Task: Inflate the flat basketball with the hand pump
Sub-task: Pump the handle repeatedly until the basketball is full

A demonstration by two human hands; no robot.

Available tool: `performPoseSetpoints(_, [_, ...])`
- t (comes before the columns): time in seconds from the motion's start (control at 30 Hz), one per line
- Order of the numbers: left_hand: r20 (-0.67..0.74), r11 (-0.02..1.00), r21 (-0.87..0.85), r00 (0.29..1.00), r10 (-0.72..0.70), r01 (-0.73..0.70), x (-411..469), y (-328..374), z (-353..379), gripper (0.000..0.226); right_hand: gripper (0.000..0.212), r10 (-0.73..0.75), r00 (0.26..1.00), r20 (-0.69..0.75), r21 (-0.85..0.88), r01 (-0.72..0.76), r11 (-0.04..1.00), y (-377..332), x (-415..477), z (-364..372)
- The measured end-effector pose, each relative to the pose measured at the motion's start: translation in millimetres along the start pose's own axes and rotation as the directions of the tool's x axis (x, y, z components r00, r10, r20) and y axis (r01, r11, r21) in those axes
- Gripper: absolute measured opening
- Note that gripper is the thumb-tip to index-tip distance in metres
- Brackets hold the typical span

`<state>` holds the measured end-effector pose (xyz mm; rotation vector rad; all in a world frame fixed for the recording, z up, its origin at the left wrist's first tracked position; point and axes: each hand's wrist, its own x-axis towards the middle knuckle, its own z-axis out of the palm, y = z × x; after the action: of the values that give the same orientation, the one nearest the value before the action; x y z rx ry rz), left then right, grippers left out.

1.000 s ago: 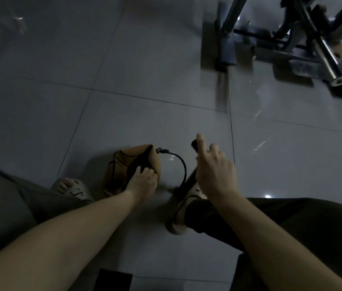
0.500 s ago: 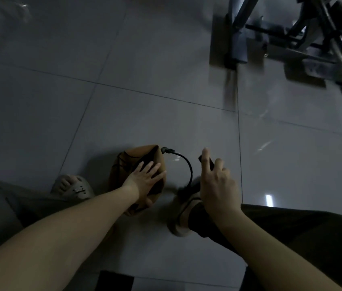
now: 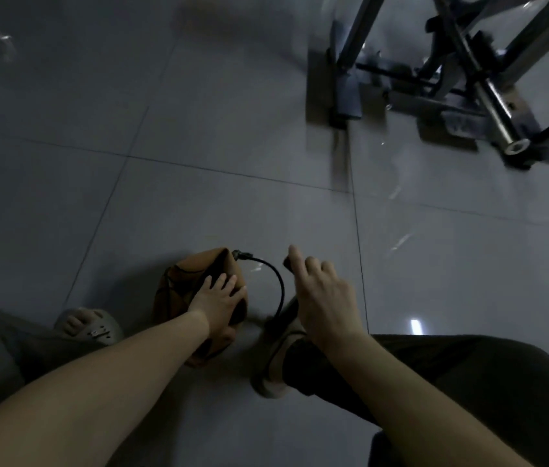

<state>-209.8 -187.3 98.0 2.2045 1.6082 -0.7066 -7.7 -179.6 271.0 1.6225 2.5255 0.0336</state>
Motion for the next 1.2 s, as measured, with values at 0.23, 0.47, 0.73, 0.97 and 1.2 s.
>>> performPoseSetpoints(0.23, [-0.397,0.96,-0.279,0.913,-0.096,-0.021,-33,-5,-111,0.07,0.043,-0.059,0.971,-0.232,-0.034,0.052,0.998,16,-8,-63])
performPoseSetpoints(0.47, [-0.453,0.928,-0.234,0.877,0.161,-0.291,-89,14,-182,0.091,0.082,0.099,0.992,-0.072,-0.019,-0.1,0.995,-3,-18,-4])
performPoseSetpoints(0.73, [-0.364,0.969,0.187,0.904,0.223,-0.164,-68,46,-118,0.076,0.079,0.073,0.989,0.131,0.185,-0.097,0.978,-4,-12,38])
performPoseSetpoints(0.97, [-0.321,0.96,0.245,0.923,0.211,-0.134,-59,41,-130,0.066,0.083,-0.089,0.955,0.283,0.287,0.004,0.958,17,1,17])
performPoseSetpoints(1.2, [-0.657,0.968,0.082,0.717,0.232,-0.238,-80,41,-199,0.007,0.029,0.02,0.999,-0.03,0.143,-0.016,0.99,28,-26,-55])
